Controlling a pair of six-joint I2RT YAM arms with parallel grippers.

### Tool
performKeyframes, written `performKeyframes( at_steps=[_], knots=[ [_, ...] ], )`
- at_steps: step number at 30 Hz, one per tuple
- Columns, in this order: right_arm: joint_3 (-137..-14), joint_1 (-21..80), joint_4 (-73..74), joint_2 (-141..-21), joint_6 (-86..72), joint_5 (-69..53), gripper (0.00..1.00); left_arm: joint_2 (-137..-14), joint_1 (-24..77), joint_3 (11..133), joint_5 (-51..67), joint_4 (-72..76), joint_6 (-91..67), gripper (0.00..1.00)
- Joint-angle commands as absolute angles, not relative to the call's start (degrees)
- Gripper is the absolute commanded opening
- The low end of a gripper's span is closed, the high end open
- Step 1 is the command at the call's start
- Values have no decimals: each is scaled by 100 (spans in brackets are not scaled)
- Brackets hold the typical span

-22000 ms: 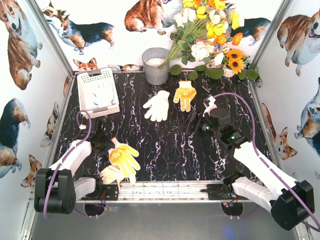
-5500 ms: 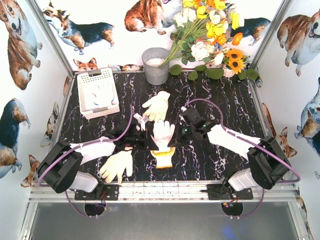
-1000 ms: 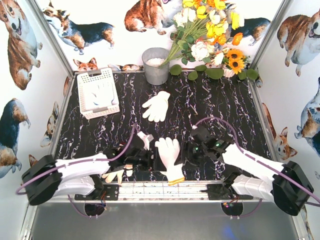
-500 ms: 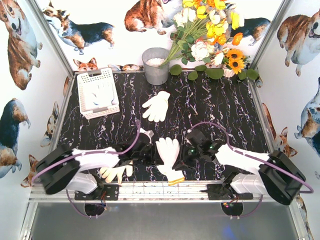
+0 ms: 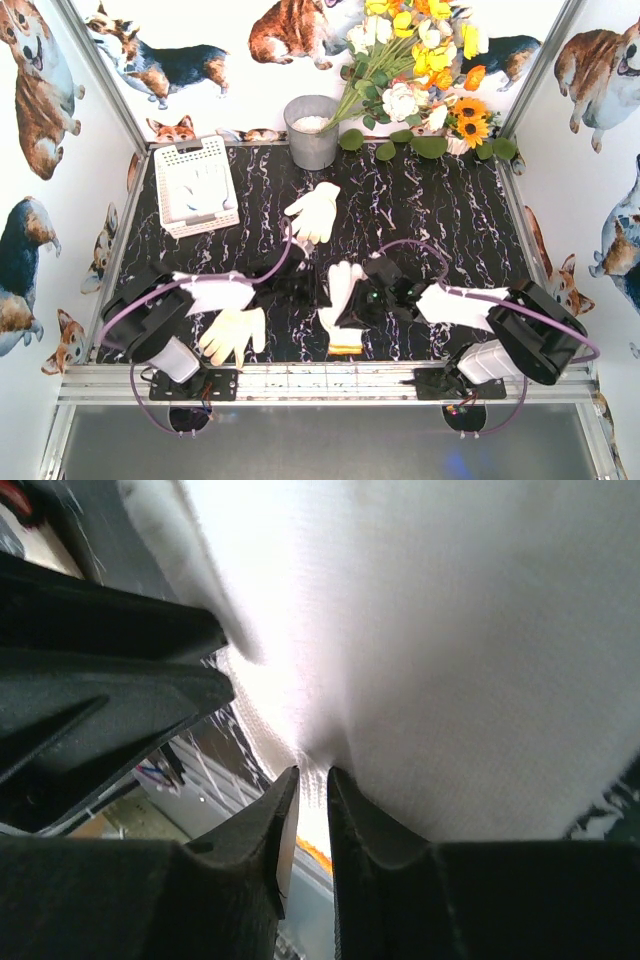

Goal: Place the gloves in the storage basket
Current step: Pick up the glove from the center of the board.

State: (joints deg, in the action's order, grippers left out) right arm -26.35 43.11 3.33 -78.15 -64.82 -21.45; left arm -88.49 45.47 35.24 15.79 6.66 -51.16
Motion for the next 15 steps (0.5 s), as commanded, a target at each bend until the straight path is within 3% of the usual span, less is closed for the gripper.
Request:
performKeyframes(
  at_steps=[1, 9, 15],
  knots=[
    [-3147, 4318, 214, -8086, -6191, -1429, 23, -9478, 4237, 3986, 1662, 973, -4427, 29],
    [-3791, 4215, 1115, -7718, -5690, -1177, 33, -10221, 3963, 4913, 2165, 1347, -4210, 29],
    [-3551, 4210, 1533, -7012, -5863, -1314, 39, -9414, 3961, 4939, 2144, 914, -4096, 42]
  ],
)
